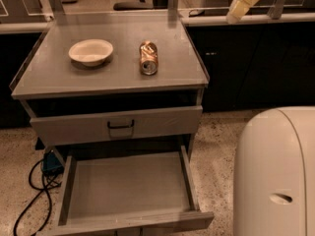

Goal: Place orange can into middle drawer

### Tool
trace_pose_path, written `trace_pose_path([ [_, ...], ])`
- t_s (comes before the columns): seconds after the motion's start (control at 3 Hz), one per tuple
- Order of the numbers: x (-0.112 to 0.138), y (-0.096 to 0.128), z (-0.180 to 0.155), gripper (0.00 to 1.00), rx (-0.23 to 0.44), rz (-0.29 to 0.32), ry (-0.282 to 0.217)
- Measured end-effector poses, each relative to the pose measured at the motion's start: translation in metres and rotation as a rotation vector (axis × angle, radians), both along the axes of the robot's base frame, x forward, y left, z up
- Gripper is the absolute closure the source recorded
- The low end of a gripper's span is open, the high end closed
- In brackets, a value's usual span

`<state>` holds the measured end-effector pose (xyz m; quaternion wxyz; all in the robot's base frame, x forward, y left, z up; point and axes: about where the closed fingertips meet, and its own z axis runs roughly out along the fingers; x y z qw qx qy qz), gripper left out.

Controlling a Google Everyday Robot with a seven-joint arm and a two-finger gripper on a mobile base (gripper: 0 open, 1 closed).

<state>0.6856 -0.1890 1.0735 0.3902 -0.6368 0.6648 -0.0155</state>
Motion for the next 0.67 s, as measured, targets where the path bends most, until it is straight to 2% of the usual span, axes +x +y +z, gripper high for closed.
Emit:
trace_pose_path([
  [0.33,0.0133,0.0495,-0.0089,0.00,-0.023,0.131,-0.018],
  [0.67,0.0163,0.0514,-0.0097,0.00,-0.020,0.130,-0.022],
])
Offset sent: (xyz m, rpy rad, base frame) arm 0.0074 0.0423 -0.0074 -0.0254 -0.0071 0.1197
